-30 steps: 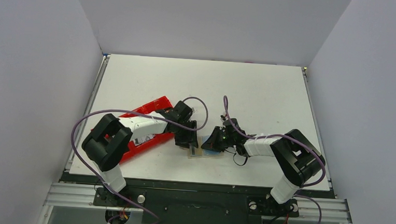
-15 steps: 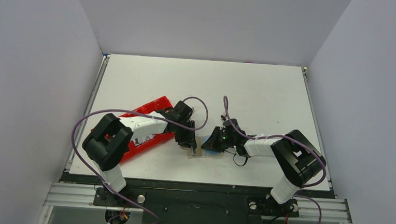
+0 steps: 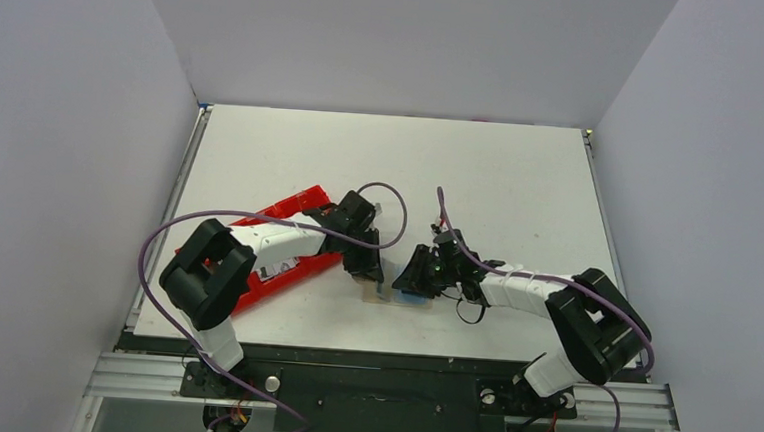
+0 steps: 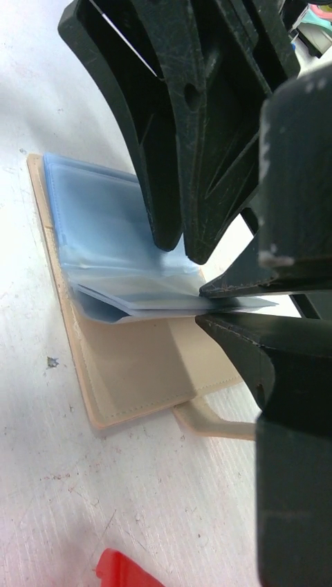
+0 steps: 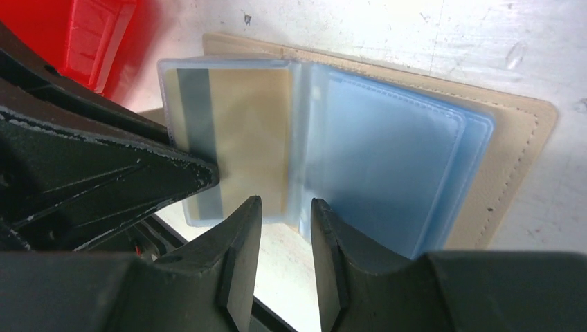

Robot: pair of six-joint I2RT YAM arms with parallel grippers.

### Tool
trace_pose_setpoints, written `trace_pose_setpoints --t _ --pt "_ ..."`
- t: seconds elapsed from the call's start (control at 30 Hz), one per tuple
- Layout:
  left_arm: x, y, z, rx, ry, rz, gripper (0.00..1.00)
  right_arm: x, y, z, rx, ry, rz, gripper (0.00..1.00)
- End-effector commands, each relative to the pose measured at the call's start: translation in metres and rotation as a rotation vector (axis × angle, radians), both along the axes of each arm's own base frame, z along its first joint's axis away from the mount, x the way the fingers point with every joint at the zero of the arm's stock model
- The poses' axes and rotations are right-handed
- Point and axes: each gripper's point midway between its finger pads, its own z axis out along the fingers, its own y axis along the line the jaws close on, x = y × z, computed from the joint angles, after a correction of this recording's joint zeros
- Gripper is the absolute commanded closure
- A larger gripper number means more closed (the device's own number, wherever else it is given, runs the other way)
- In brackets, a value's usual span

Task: Take the credit cards out of the card holder
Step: Remove the credit card from the card holder.

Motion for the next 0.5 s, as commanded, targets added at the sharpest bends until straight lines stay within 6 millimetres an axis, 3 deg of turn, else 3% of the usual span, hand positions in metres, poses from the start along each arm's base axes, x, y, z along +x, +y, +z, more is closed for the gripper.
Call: trace_pose_setpoints --t 0.0,0.2,0.47 --pt "0.014 -0.012 0.03 -0.038 -0.082 -0.024 0.89 0.013 -0.001 0.028 0.005 -0.074 -0.02 0.7" --pt "0.015 -0.017 0.036 -0.029 -0.1 -0.048 0.73 0.017 -0.012 0.039 -0.019 -0.1 -0.043 0.7" --pt "0.015 -0.026 0.039 -0.03 -0.108 -0.073 0.68 0.017 -0.021 0.036 -0.035 -0.099 -0.06 0.7"
